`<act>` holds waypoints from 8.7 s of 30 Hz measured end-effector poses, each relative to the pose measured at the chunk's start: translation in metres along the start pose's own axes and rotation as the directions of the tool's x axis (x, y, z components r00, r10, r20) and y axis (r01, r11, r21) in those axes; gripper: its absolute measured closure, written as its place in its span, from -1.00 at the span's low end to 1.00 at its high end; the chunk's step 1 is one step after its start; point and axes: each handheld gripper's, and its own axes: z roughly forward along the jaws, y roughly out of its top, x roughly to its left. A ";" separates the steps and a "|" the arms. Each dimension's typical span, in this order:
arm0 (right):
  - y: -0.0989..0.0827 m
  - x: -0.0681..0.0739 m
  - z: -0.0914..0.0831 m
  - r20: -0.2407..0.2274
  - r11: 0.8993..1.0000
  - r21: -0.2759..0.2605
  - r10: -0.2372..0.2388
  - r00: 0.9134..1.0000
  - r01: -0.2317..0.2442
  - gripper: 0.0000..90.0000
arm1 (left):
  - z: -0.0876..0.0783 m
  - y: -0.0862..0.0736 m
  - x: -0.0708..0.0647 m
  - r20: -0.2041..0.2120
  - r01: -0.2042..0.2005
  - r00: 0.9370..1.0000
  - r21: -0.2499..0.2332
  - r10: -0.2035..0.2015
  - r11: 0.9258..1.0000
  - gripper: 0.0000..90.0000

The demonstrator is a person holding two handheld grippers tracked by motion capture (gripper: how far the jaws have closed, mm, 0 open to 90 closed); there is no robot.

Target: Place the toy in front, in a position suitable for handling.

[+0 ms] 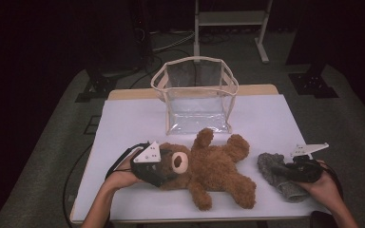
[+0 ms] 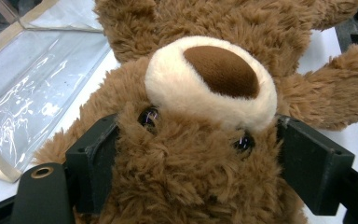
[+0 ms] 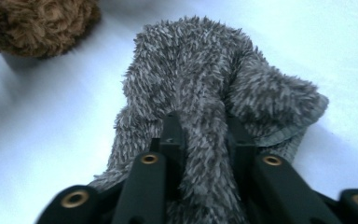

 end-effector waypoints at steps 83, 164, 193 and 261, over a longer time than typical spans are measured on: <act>0.171 0.138 0.055 -0.373 0.911 -0.117 -0.408 0.833 0.394 0.73 | 0.001 0.009 -0.011 0.027 -0.018 1.000 0.038 0.017 0.999 -0.49; 0.132 0.169 0.052 -0.359 0.885 -0.136 -0.463 0.810 0.445 0.73 | 0.010 0.020 0.002 -0.074 0.166 0.983 0.007 -0.165 0.986 -0.45; 0.094 0.154 0.021 -0.324 0.895 -0.136 -0.445 0.835 0.425 0.72 | 0.006 0.014 0.000 -0.042 0.131 0.991 0.018 -0.130 0.991 -0.46; 0.164 0.114 0.045 -0.290 0.932 -0.143 -0.361 0.886 0.333 0.71 | 0.000 0.011 -0.012 0.036 0.007 0.999 0.047 -0.009 0.999 -0.45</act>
